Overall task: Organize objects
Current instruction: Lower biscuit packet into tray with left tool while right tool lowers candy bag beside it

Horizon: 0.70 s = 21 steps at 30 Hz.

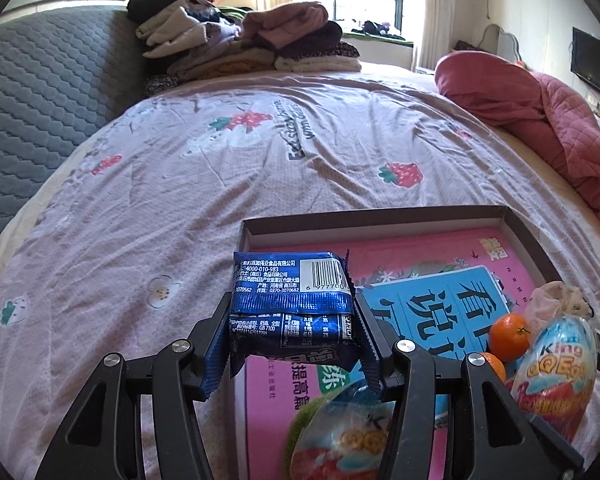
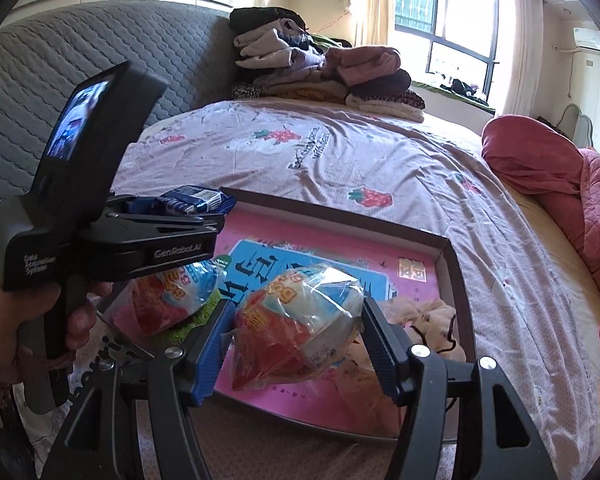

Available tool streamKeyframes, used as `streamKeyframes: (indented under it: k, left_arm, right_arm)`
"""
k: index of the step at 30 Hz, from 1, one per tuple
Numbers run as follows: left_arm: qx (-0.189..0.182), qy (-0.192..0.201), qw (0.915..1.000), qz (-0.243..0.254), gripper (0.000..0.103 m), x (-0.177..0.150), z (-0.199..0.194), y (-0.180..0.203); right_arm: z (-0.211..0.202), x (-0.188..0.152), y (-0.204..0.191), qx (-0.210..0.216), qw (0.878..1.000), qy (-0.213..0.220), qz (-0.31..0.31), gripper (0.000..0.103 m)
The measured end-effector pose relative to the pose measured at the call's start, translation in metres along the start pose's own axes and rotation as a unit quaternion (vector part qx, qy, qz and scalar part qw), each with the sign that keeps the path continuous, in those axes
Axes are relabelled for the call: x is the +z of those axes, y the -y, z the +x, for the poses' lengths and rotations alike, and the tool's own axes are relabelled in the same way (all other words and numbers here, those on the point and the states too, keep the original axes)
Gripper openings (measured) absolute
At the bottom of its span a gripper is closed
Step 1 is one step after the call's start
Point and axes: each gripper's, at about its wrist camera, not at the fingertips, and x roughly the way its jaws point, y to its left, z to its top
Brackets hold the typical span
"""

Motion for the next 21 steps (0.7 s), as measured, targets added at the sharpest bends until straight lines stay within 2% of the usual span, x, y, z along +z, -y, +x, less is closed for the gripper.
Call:
streamKeyframes:
  k: [5, 21]
  left_arm:
    - [-0.007, -0.012, 0.9999, 0.005, 0.057, 0.001, 0.009, 0.004]
    - [-0.015, -0.030, 0.9992, 0.020, 0.057, -0.006, 0.018, 0.011]
  right_arm:
    - [0.007, -0.004, -0.001, 0.004, 1.000, -0.017, -0.003, 0.063]
    - [0.008, -0.008, -0.017, -0.009, 0.999, -0.014, -0.043, 0.063]
